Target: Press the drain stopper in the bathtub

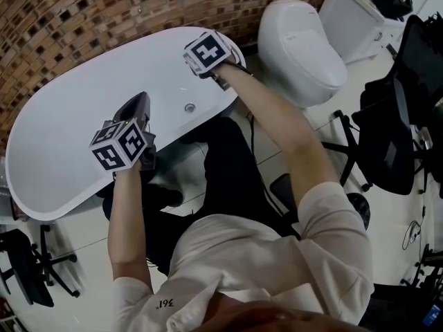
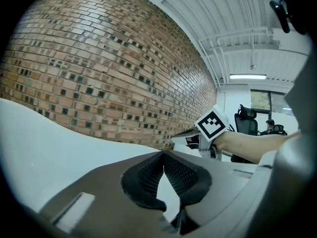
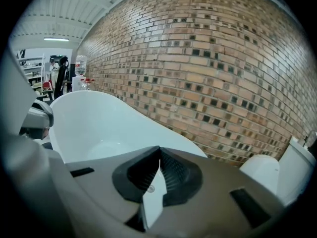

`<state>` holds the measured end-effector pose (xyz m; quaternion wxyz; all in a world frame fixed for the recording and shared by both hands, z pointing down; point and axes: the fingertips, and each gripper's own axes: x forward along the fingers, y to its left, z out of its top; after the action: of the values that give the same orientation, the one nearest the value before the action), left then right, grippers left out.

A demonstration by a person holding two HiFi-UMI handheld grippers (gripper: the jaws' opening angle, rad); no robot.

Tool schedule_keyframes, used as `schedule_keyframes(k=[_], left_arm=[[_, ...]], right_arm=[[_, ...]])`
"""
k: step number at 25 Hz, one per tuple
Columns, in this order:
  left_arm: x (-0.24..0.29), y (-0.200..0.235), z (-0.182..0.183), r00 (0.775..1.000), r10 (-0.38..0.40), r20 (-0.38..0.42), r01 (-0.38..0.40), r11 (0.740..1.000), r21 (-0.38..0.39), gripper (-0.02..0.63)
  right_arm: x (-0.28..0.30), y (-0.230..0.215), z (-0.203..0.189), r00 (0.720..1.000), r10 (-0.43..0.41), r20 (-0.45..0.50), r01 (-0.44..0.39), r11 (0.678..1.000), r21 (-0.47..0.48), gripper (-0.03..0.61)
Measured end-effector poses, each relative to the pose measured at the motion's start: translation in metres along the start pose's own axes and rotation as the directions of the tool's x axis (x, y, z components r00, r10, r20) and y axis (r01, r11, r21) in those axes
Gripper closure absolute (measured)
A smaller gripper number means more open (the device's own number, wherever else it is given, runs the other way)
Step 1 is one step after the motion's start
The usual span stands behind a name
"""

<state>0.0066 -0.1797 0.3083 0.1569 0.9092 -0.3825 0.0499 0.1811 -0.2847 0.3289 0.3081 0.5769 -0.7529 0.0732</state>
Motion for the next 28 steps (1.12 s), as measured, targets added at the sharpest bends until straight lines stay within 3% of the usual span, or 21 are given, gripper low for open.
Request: schedule_keyframes(k=[10,28], left_arm=[[-0.012,-0.015,0.005,0.999,-0.026,0.034,0.026,1.000,0.011,0.606],[-0.027,-0.015,0.010,0.997,-0.002,0.078,-0.001,0.999,0.034,0.606]], right_arm=[[-0.031,0.020,0.014,0.995,0.040,0.096,-0.040,0.999,-0.004,0.566],[-0.069,0.034,0.028,0.979,0.068,0.193,-0.067,0.998,-0.015,0.566]])
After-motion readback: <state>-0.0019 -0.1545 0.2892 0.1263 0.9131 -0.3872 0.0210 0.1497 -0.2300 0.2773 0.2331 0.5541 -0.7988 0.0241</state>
